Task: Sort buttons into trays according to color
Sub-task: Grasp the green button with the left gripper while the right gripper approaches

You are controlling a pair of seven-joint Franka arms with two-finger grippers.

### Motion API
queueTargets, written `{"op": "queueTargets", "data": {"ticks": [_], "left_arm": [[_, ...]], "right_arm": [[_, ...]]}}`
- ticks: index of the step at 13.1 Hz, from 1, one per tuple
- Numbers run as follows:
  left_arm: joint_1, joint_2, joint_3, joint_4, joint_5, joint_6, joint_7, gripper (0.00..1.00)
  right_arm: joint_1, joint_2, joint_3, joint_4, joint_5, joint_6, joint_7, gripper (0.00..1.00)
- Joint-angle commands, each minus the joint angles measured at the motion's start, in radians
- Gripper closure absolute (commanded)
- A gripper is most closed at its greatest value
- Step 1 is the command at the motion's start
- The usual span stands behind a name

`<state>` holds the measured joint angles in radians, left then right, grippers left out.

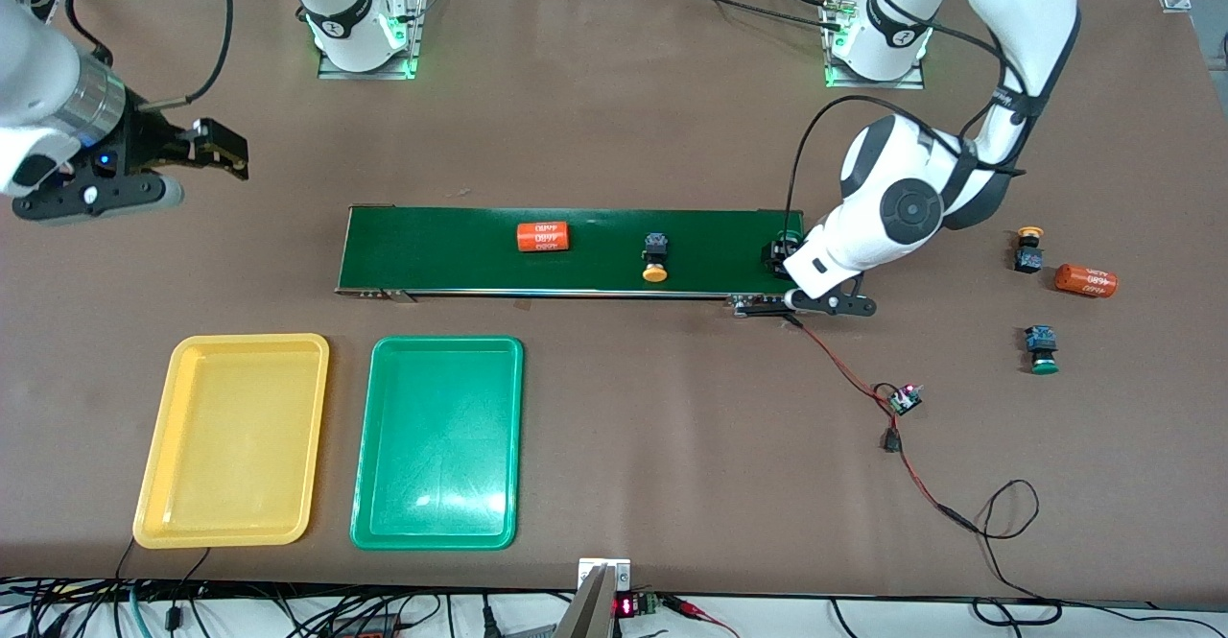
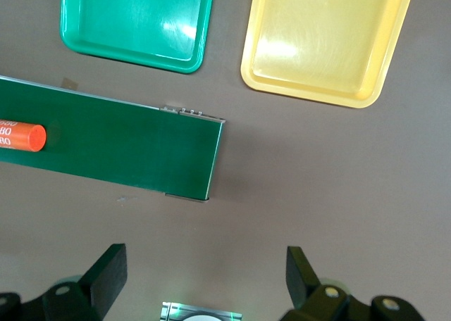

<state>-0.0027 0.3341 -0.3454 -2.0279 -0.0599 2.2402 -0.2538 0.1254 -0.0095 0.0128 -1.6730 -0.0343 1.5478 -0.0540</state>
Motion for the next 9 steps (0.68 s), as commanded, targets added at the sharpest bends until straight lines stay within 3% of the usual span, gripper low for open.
{"op": "queueTargets", "data": {"ticks": [1, 5, 7, 9], "left_arm": [[0.132, -0.069, 0.0, -0.002, -0.008, -0.053, 0.018, 0.0], [0.315, 0.02, 0.003, 0.032, 0.003, -0.044, 0.037, 0.0], [0.384, 0.078, 0.003, 0.096, 0.12, -0.045, 0.036, 0.0], [0.452, 0.108, 0.003, 0.115, 0.237, -0.045, 0.041, 0.0]], "right_arm": [[-0.003, -0.156, -0.001, -0.222, 0.021, 0.119, 0.003, 0.0], [-0.001, -0.291, 0.001, -0.449, 0.076, 0.276, 0.013, 0.0], [0.002, -0.335, 0.004, -0.545, 0.123, 0.36, 0.028, 0.0], [0.0, -0.337, 0.053, -0.574, 0.125, 0.394, 0.066, 0.0]]}}
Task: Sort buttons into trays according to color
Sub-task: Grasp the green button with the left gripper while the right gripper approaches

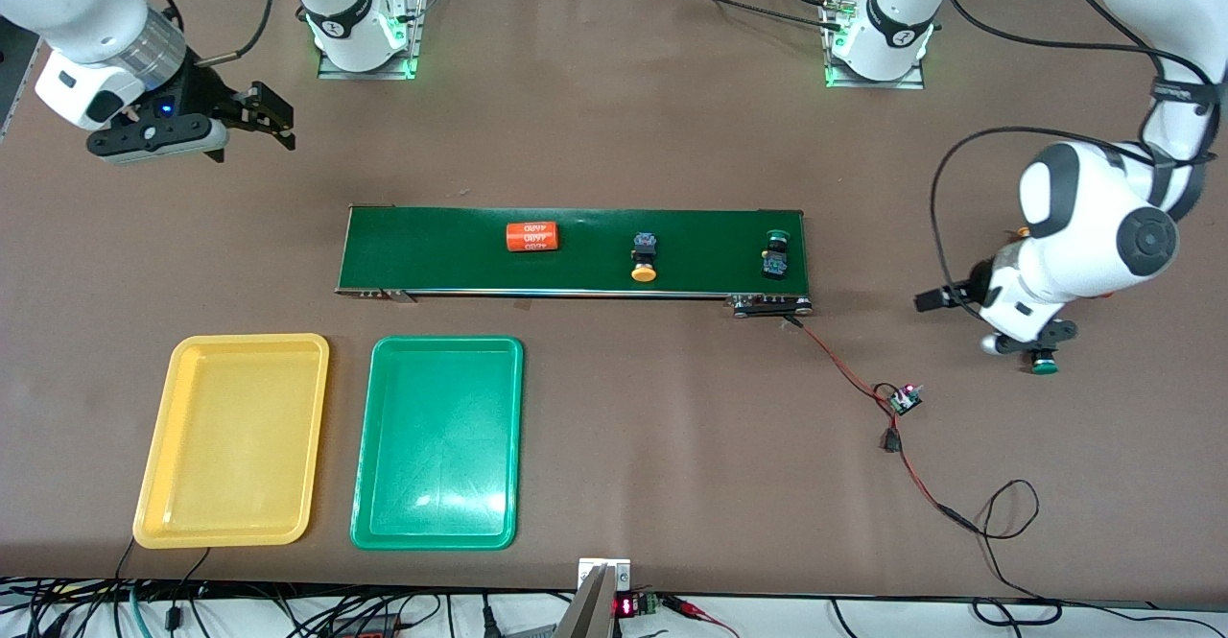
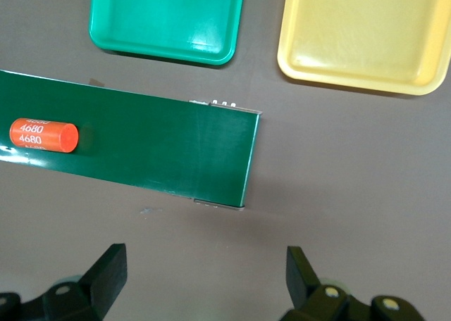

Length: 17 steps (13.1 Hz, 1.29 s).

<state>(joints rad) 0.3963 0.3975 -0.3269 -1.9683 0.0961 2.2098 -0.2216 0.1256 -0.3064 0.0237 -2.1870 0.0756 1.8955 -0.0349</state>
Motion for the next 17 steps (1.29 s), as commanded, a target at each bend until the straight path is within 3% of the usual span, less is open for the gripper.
{"op": "queueTargets", "data": {"ticks": [1, 6, 11, 14, 17], "left_arm": [[0.093, 0.059, -0.015, 0.077, 0.115, -0.015, 0.025, 0.0], [0.222, 0.197, -0.017, 0.204, 0.128, -0.015, 0.24, 0.0], [0.237, 0.26, -0.017, 0.204, 0.14, 0.019, 0.257, 0.0], [0.234, 0.29, -0.017, 0.204, 0.235, 0.033, 0.287, 0.0], [0.234, 0.287, -0.017, 0.206, 0.258, 0.033, 0.306, 0.0]], "right_arm": [[-0.001, -0.042, 0.08, -0.072, 0.015, 0.053, 0.09, 0.0], [-0.004, -0.036, 0.206, -0.094, 0.015, 0.091, 0.18, 0.0], [-0.006, -0.008, 0.312, -0.106, 0.015, 0.131, 0.282, 0.0], [-0.004, 0.021, 0.323, -0.106, 0.015, 0.132, 0.29, 0.0], [-0.004, 0.042, 0.357, -0.106, 0.015, 0.145, 0.34, 0.0]]}}
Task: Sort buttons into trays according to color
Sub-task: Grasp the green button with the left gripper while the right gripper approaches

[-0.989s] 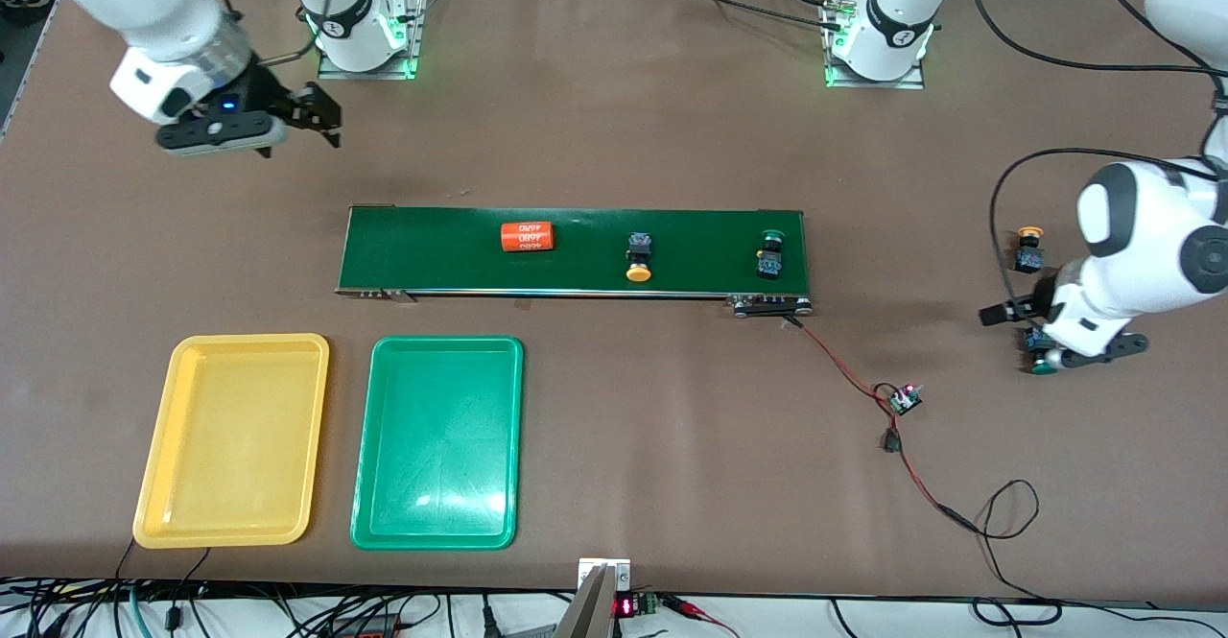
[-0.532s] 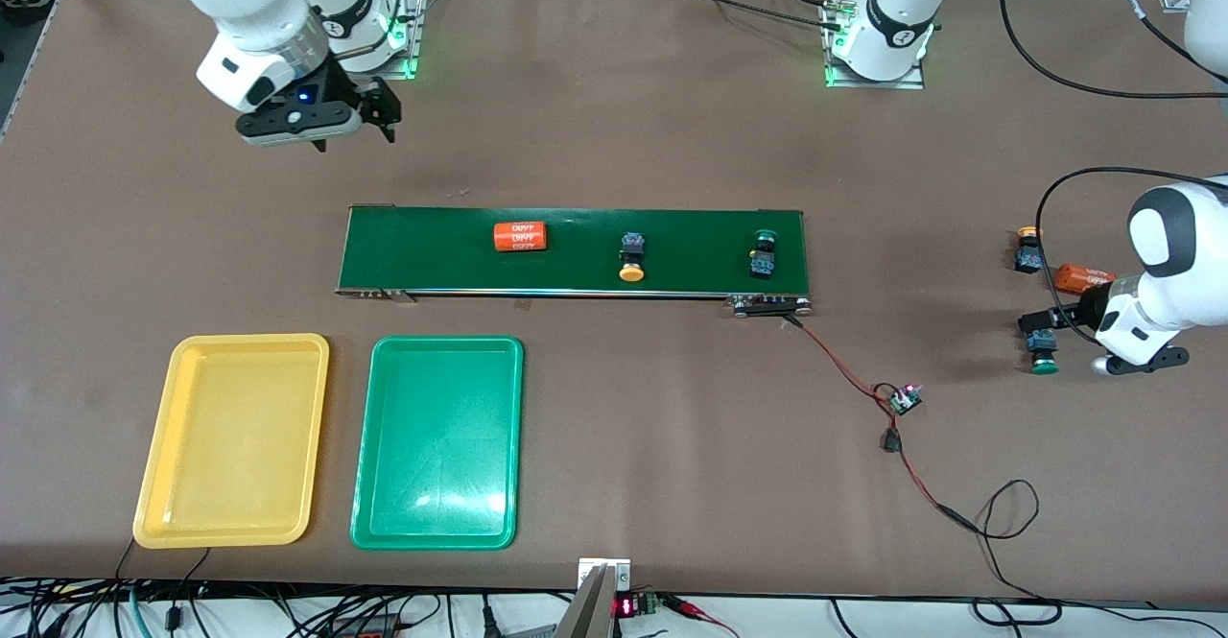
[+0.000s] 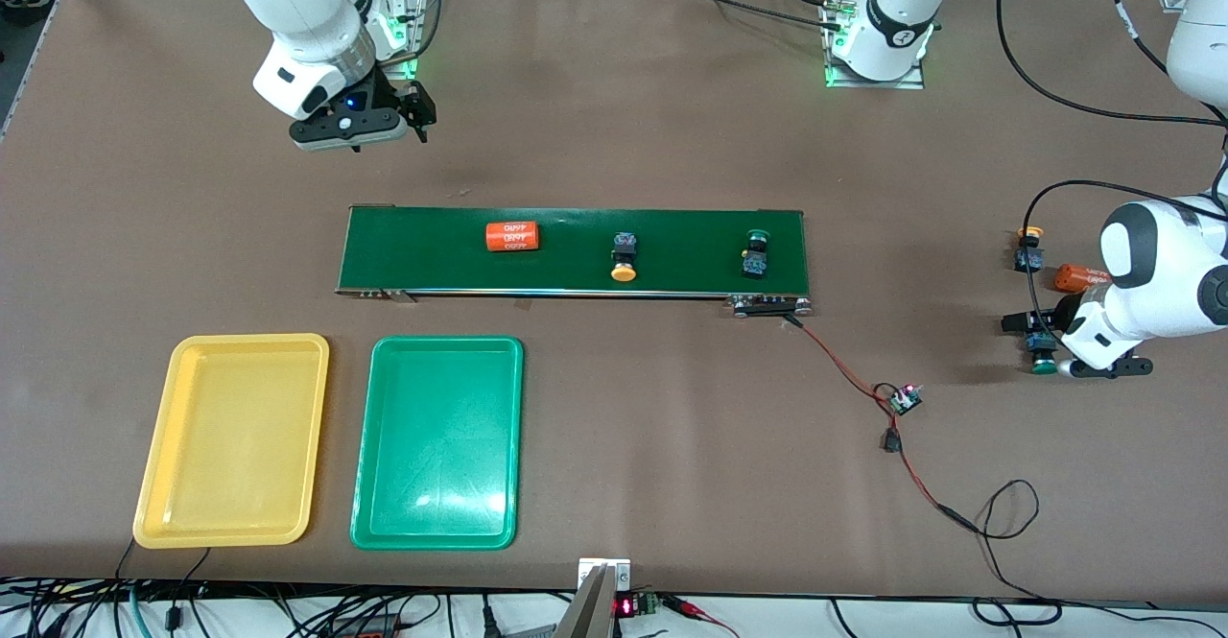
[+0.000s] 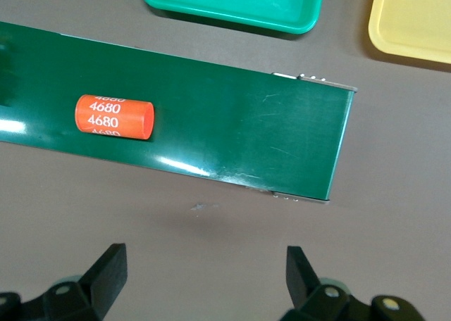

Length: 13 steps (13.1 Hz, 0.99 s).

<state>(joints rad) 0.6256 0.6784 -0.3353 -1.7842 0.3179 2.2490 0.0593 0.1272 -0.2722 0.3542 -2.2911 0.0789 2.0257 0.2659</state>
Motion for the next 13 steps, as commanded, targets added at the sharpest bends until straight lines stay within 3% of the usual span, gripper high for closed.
{"op": "queueTargets", "data": {"ticks": [1, 3, 7, 9, 12, 13], "left_arm": [[0.005, 0.006, -0.008, 0.022, 0.061, -0.006, 0.027, 0.0], [0.003, 0.01, -0.008, 0.022, 0.119, 0.012, 0.065, 0.0], [0.003, 0.012, -0.008, 0.02, 0.113, 0.043, 0.076, 0.0], [-0.001, 0.016, -0.008, 0.02, 0.118, 0.044, 0.076, 0.03], [0.002, 0.024, -0.008, 0.02, 0.122, 0.063, 0.083, 0.19], [0.002, 0.024, -0.008, 0.02, 0.122, 0.064, 0.083, 0.39]], "right_arm": [[-0.006, 0.014, 0.035, -0.001, 0.012, 0.022, 0.041, 0.0], [-0.005, 0.028, 0.035, -0.001, 0.018, 0.028, 0.042, 0.0], [0.0, 0.048, 0.037, -0.001, 0.068, 0.039, 0.087, 0.0], [0.0, 0.05, 0.069, -0.001, 0.068, 0.044, 0.13, 0.0], [0.003, 0.068, 0.078, 0.001, 0.068, 0.065, 0.164, 0.0], [0.003, 0.074, 0.078, 0.002, 0.068, 0.076, 0.165, 0.0]]}}
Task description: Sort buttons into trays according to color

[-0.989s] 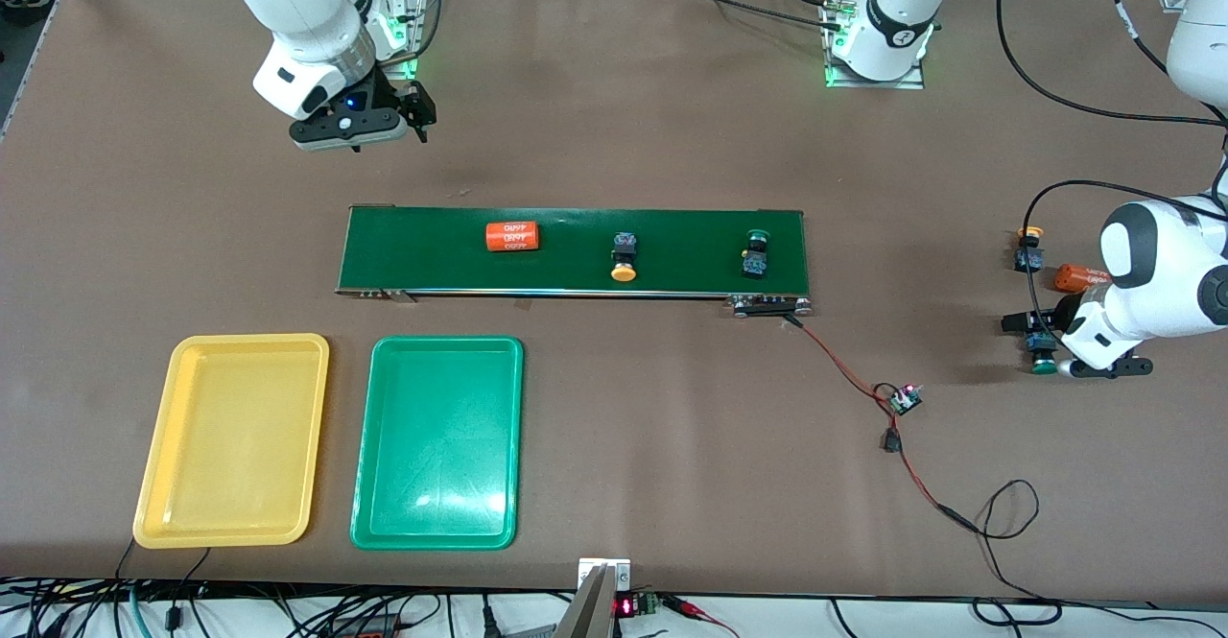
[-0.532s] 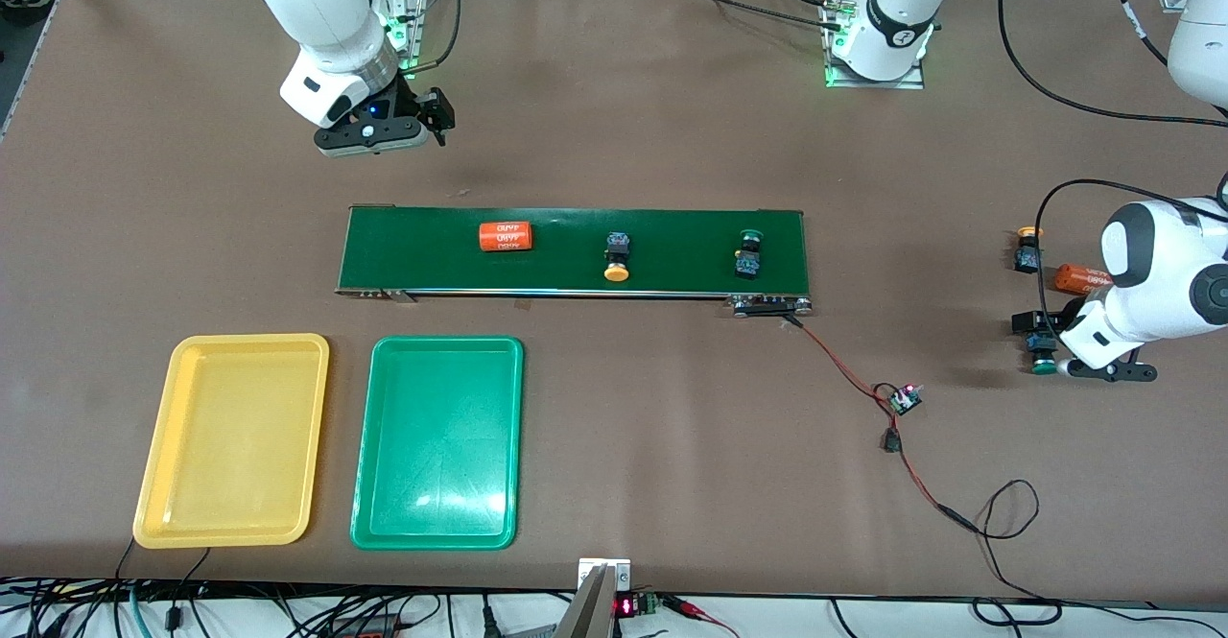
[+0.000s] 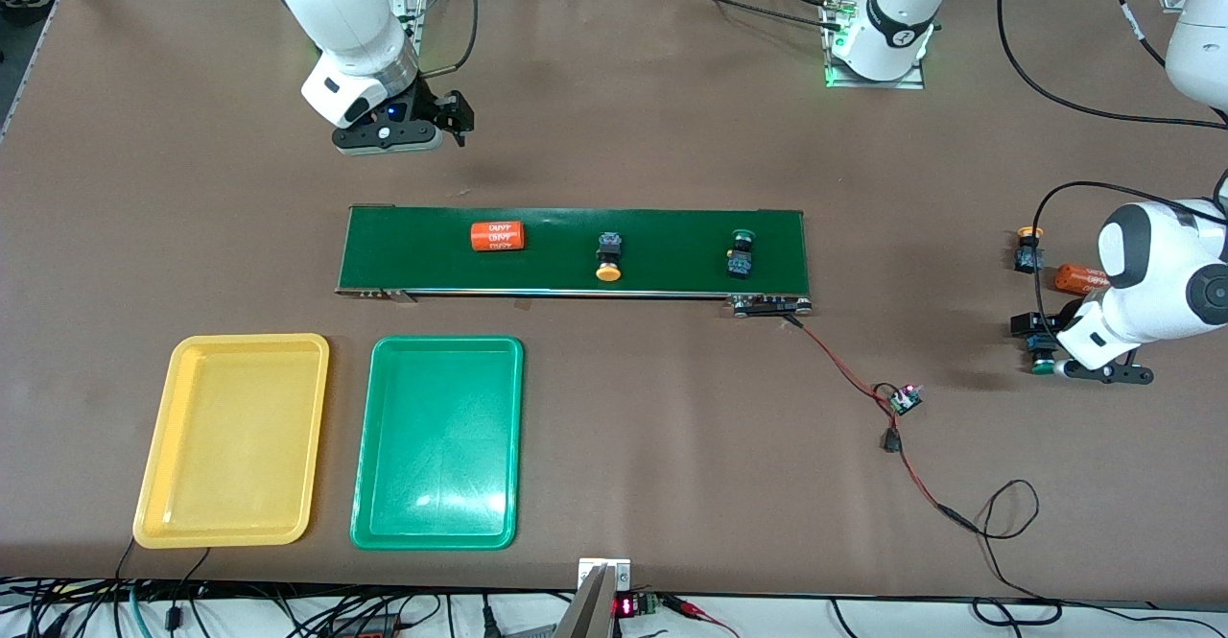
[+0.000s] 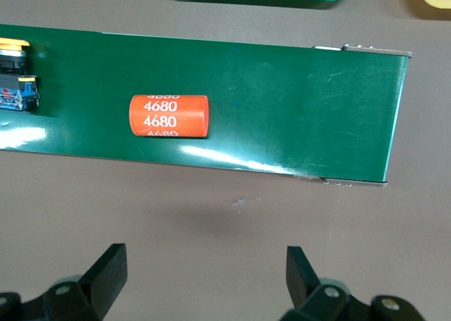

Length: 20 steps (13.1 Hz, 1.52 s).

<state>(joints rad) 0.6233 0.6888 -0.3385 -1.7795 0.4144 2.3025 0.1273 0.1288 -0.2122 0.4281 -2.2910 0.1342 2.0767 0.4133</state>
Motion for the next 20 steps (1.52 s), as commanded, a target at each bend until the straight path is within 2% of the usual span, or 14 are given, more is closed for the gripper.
{"op": "queueTargets", "data": {"ticks": [1, 2, 3, 4, 5, 8, 13, 15, 20], "left_arm": [[0.003, 0.012, -0.005, 0.015, 0.024, 0.009, 0.014, 0.62], [0.003, 0.012, -0.005, 0.014, 0.023, 0.008, 0.009, 0.79], [0.006, 0.006, -0.005, 0.011, 0.023, 0.006, 0.017, 0.9], [0.006, -0.002, -0.005, 0.002, 0.024, 0.003, 0.034, 0.98], [0.006, -0.017, -0.005, 0.0, 0.024, -0.003, 0.079, 1.0], [-0.016, -0.084, -0.022, 0.002, 0.024, -0.089, 0.091, 1.0], [-0.144, -0.209, -0.031, -0.018, 0.006, -0.244, 0.003, 1.0], [-0.194, -0.241, -0.03, -0.057, -0.072, -0.245, -0.044, 1.0], [-0.235, -0.261, -0.03, -0.098, -0.1, -0.248, -0.121, 1.0]], "right_arm": [[0.002, 0.022, 0.004, 0.002, 0.013, 0.032, 0.018, 0.0], [0.002, 0.03, 0.006, 0.004, 0.015, 0.042, 0.019, 0.0], [0.002, 0.037, 0.006, 0.004, 0.015, 0.054, 0.041, 0.0], [0.006, 0.049, 0.006, 0.007, 0.013, 0.063, 0.071, 0.0], [0.012, 0.062, 0.008, 0.01, 0.013, 0.077, 0.081, 0.0], [0.012, 0.091, 0.021, 0.016, 0.013, 0.112, 0.12, 0.0], [0.026, 0.131, 0.047, 0.028, 0.013, 0.16, 0.166, 0.0], [0.057, 0.155, 0.047, 0.028, 0.013, 0.197, 0.22, 0.0], [0.095, 0.208, 0.047, 0.033, 0.013, 0.256, 0.254, 0.0]]}}
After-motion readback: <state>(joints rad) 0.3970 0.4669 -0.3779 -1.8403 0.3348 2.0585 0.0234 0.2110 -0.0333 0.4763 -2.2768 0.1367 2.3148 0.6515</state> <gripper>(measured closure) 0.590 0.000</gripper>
